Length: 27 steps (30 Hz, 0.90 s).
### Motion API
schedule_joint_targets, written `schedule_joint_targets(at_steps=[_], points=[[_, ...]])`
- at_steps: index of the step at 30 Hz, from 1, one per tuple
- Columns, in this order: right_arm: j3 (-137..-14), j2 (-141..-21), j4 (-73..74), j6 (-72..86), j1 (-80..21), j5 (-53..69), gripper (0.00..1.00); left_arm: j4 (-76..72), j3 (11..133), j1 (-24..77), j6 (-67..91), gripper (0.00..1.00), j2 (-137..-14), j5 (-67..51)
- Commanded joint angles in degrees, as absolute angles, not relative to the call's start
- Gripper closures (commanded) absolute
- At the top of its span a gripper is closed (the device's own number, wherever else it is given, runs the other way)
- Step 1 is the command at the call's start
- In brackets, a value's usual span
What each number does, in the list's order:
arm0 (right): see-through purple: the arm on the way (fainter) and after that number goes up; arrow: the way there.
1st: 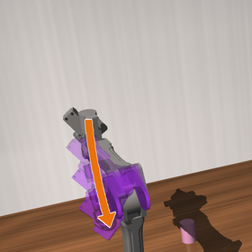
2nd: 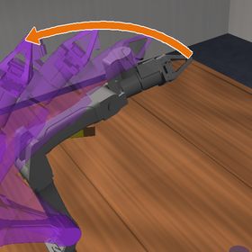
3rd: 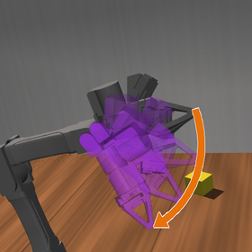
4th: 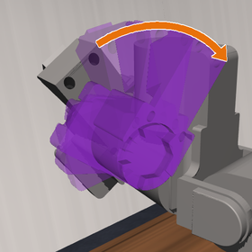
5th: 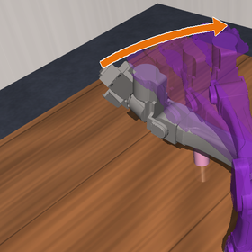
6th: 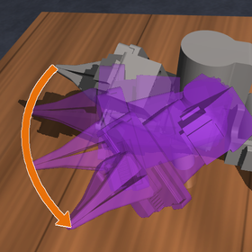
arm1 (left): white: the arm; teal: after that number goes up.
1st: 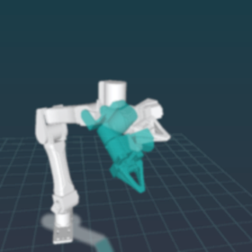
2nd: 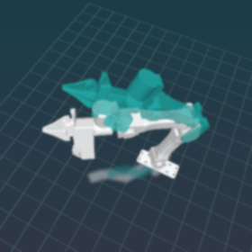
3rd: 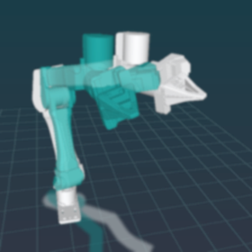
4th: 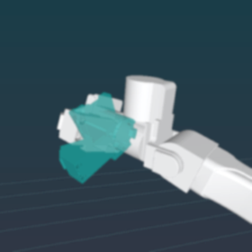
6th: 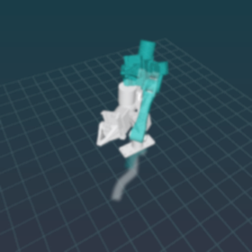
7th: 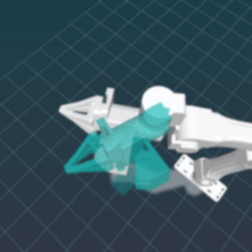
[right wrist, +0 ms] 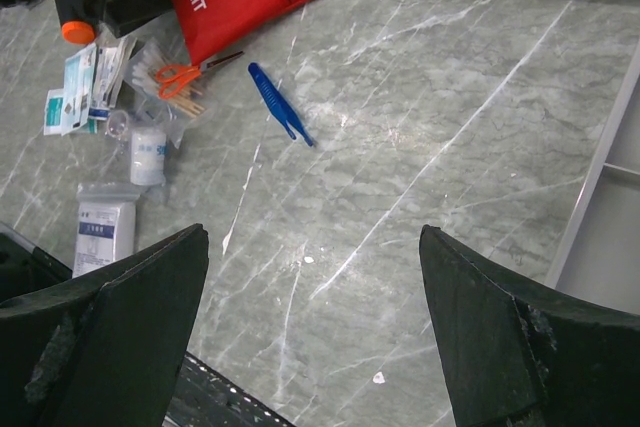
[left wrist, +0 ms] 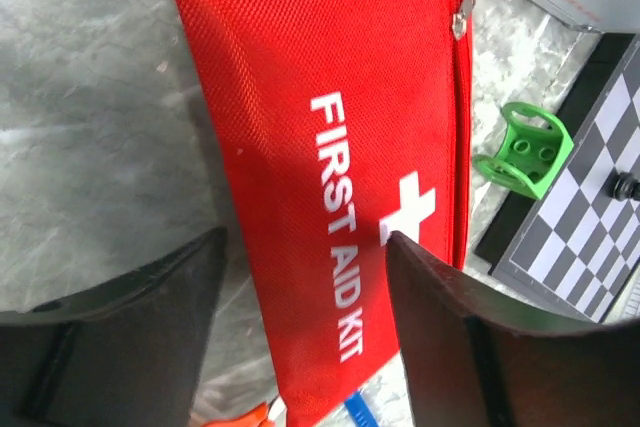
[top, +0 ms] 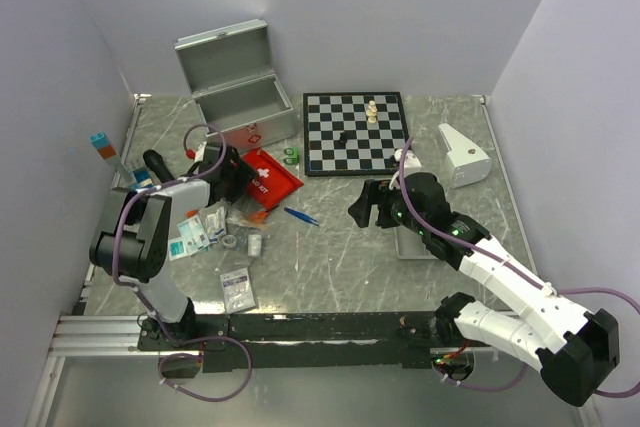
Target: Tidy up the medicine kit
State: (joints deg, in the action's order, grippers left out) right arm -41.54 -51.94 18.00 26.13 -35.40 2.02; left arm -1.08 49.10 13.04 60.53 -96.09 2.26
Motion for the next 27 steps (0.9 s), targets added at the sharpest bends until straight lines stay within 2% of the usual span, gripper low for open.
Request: schedule_joint_targets(at_steps=[1, 4, 8, 10, 12, 20, 27], points=[[-42.27, -51.95, 15.99, 26.45, -35.51, 2.28, 0.08, -2.37, 50.54, 12.92, 59.59, 0.32, -99.49, 1.67], [-42.36, -51.77, 16.52, 26.28, -35.51, 2.11, 0.08, -4.04, 50.27, 12.92, 59.59, 0.43, -100.02, 1.06], [-42.19, -51.07, 17.22, 26.1, -35.51, 1.58, 0.07, -3.78, 51.06, 12.92, 58.54, 0.7, -100.11, 1.05], [-42.1, -50.98, 17.31, 26.28, -35.51, 1.58, 0.07, -3.95, 50.98, 12.92, 58.36, 0.88, -99.67, 1.05], [-41.92, -50.8, 17.23, 26.54, -35.51, 1.76, 0.07, -3.87, 50.36, 12.92, 58.45, 0.99, -98.62, 0.97], [-44.38, -50.19, 18.54, 25.49, -35.51, 2.81, 0.07, 2.28, 46.76, 13.71, 55.21, 0.99, -81.85, 0.53], [-48.16, -50.72, 17.58, 23.82, -35.51, 8.52, 0.07, -5.35, 39.65, 18.01, 49.31, 0.99, -62.25, -11.32]])
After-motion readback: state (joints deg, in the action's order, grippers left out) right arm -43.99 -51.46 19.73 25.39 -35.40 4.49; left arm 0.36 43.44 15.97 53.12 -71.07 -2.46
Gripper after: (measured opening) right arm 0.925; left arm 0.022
